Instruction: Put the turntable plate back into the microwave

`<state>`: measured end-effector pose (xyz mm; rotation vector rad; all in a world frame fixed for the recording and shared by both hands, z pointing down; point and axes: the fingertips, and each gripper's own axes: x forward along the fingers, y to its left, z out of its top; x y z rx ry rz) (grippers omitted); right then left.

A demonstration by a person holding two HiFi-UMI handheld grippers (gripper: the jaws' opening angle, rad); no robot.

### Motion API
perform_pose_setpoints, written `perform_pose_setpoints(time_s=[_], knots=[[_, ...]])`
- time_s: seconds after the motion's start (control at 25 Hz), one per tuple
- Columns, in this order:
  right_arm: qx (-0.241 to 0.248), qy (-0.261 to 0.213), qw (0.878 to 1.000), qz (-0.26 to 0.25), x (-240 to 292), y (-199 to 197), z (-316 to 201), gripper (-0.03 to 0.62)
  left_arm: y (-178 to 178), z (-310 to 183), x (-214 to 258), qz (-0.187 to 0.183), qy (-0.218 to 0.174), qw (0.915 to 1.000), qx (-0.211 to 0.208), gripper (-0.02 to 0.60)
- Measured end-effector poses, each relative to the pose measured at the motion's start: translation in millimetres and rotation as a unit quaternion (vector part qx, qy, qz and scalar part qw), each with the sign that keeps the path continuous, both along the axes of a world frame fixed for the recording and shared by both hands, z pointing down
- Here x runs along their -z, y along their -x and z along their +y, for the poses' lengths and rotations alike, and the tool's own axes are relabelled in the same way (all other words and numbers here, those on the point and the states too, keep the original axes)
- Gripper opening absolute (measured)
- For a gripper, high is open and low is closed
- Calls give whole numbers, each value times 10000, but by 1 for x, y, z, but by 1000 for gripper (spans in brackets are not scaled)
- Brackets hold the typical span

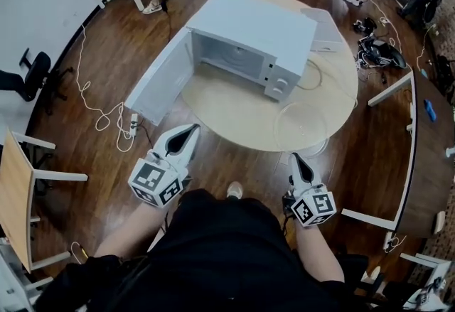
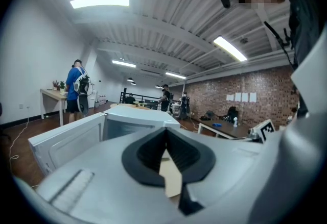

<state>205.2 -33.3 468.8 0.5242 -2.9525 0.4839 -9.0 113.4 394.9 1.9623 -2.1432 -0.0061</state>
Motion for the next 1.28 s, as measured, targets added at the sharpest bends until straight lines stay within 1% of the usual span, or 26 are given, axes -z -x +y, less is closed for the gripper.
perform_pose_setpoints(time_s=[0.12, 0.24, 0.36, 0.56, 0.76, 0.88, 0.96, 1.12, 1.28], knots=[[131, 133, 9998, -79, -6, 16, 4, 0, 10, 4, 4, -93, 77, 9999, 107, 3], [270, 147, 9995, -1, -9, 21, 3, 0, 19, -2, 7, -119, 37, 9997, 203, 3], [231, 175, 9995, 127, -13, 18, -3, 0, 22, -9, 7, -63, 2, 9998, 205, 3], [222, 125, 9996, 112, -10, 33, -4, 0, 33, -13, 7, -92, -23, 9998, 169, 3], [85, 72, 9999, 132, -6, 44, -13, 0, 42, -36, 8, -89, -30, 9999, -108, 3], [33, -75, 9998, 181, -1, 48, -16, 0, 47, -52, 9, -79, -58, 9995, -307, 3], [-101, -134, 9997, 188, 2, 50, -23, 0, 51, -60, 11, -62, -66, 9991, -418, 3], [-393, -35, 9991, 175, -4, 56, -35, 0, 55, -71, 5, -54, 10, 9978, -658, 3], [-453, -65, 9987, 222, -8, 71, -38, 0, 71, -85, 1, -64, 36, 9966, -825, 3]])
